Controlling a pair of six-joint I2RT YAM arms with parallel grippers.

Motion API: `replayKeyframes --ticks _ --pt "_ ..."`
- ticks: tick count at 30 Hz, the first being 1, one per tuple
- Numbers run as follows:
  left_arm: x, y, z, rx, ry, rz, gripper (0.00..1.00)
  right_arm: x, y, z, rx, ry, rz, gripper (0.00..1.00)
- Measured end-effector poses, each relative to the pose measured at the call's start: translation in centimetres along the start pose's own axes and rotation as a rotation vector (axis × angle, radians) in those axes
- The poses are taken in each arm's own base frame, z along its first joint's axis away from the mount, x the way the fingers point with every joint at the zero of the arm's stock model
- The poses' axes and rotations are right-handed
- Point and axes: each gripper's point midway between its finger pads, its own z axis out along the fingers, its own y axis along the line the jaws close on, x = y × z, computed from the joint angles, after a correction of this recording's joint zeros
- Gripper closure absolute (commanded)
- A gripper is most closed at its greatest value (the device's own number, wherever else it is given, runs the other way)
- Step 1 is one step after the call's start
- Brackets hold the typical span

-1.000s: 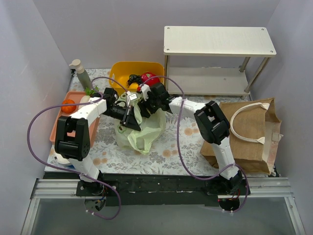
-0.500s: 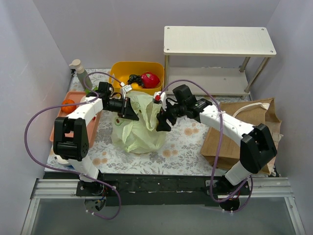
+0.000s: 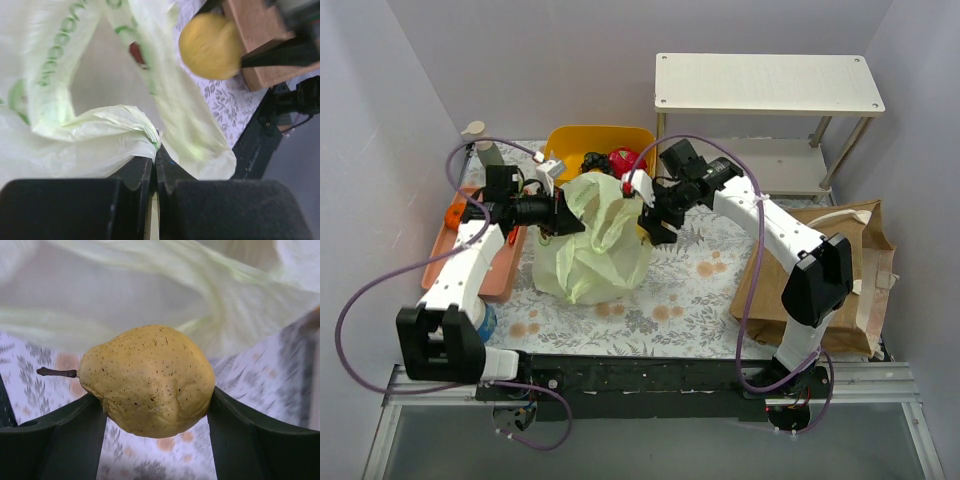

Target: Untie the knot of the grocery bags and take out the mixed food

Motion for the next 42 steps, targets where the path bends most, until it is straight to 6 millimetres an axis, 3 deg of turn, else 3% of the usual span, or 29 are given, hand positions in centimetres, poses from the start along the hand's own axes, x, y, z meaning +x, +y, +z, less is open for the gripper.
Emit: replayKeyframes --ticks 4,6,7,9,11,15,17,19,22,24,28,32,35,37,38,39,41,42 --pt "-4.1 -3.5 -3.8 -0.060 -0.180 0.162 1.00 8.3 1.7 0.8 -0.049 0.245 0.071 0.92" --pt "-5.2 -4.4 -4.8 -0.086 -0.231 0.207 1.00 10.1 2.4 0.5 -0.068 0.310 0.090 0.92" --pt "-5.5 -4.5 -5.2 -0.105 -0.240 0.213 1.00 10.0 2.5 0.3 -0.073 0.312 0.086 0.92" --pt "-5.6 -3.7 -5.5 -0.159 -0.234 0.216 1.00 8.6 2.3 -0.1 -0.075 0.275 0.062 0.91" --pt "-4.7 -2.0 -5.3 -0.213 -0.190 0.191 1.00 5.4 1.4 -0.8 -0.066 0.179 0.013 0.91" --pt "-0.1 0.5 -5.0 -0.292 -0.063 0.105 1.00 -1.9 -0.9 -3.1 0.038 -0.069 -0.107 0.91" --pt "2.1 0.7 -5.3 -0.320 -0.014 0.066 1.00 -5.0 -2.4 -4.0 0.109 -0.174 -0.134 0.91" --pt "3.0 0.4 -5.9 -0.345 0.000 0.056 1.00 -7.1 -4.0 -3.9 0.163 -0.239 -0.138 0.91" --pt "2.9 -1.2 -7.7 -0.380 -0.042 0.096 1.00 -10.0 -7.9 -1.9 0.241 -0.314 -0.105 0.92" --pt "2.8 -2.2 -8.6 -0.391 -0.069 0.126 1.00 -11.5 -11.0 0.8 0.293 -0.349 -0.060 0.93" --pt "3.4 -3.2 -9.4 -0.395 -0.062 0.136 1.00 -11.8 -16.3 7.0 0.401 -0.367 0.045 0.89" --pt "4.9 -3.2 -9.3 -0.383 -0.001 0.113 1.00 -10.5 -18.2 12.3 0.471 -0.363 0.117 0.90" --pt "5.7 -3.3 -9.3 -0.373 0.036 0.105 1.00 -10.8 -19.2 14.4 0.524 -0.414 0.137 0.91" --pt "5.9 -3.6 -9.5 -0.365 0.046 0.107 1.00 -11.7 -19.9 15.5 0.554 -0.467 0.137 0.80" --pt "5.9 -3.8 -9.5 -0.359 0.050 0.108 1.00 -12.2 -20.3 16.0 0.565 -0.497 0.134 0.68" --pt "5.9 -4.0 -9.5 -0.353 0.055 0.108 1.00 -12.8 -20.6 16.3 0.577 -0.531 0.125 0.40" --pt "6.0 -4.2 -9.6 -0.344 0.065 0.107 1.00 -13.0 -21.0 17.1 0.590 -0.564 0.115 0.03" --pt "5.9 -4.2 -9.6 -0.340 0.070 0.106 1.00 -13.1 -21.3 17.3 0.603 -0.581 0.111 0.02"
